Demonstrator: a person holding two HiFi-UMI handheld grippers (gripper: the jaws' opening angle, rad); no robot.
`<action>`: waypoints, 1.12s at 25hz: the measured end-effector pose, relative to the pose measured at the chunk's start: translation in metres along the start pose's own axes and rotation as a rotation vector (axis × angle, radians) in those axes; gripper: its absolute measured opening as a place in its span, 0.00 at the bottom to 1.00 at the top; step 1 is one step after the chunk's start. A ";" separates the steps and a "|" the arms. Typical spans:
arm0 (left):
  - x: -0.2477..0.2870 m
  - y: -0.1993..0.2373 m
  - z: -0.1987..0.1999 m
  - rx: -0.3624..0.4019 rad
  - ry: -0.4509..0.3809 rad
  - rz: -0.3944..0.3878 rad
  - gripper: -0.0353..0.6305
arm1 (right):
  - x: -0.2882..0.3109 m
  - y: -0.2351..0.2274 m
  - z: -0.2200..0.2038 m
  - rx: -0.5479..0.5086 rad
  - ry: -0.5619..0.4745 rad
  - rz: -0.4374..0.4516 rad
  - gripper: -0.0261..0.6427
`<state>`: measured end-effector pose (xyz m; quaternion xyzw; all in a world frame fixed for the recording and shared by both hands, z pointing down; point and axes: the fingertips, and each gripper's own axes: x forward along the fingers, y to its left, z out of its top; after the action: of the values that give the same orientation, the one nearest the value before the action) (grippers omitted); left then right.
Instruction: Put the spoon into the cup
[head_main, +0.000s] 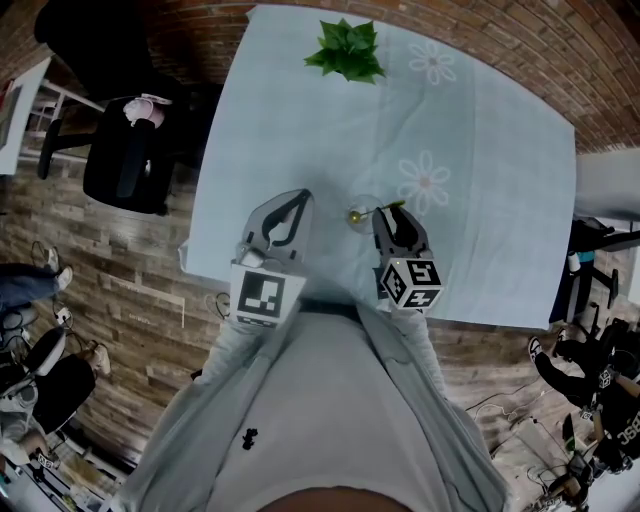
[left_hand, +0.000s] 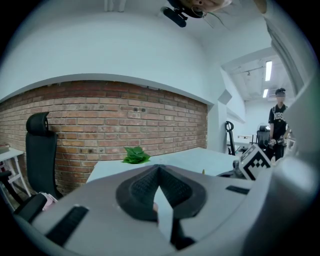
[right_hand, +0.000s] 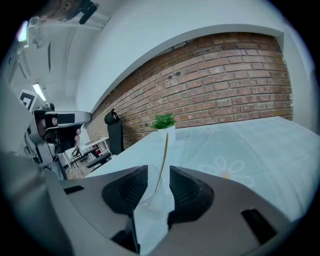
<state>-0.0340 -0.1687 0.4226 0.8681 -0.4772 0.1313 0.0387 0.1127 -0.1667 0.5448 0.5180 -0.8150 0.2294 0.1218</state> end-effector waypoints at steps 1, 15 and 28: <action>0.000 0.001 0.001 0.001 -0.002 0.001 0.08 | -0.001 -0.001 0.000 0.000 0.000 -0.002 0.23; -0.005 0.003 0.018 0.021 -0.047 0.019 0.08 | -0.034 -0.014 0.019 -0.009 -0.070 -0.038 0.33; -0.019 0.004 0.051 0.041 -0.126 0.047 0.08 | -0.089 -0.011 0.099 -0.130 -0.271 -0.016 0.34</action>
<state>-0.0370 -0.1652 0.3679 0.8637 -0.4963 0.0870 -0.0122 0.1652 -0.1499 0.4227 0.5417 -0.8330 0.1033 0.0458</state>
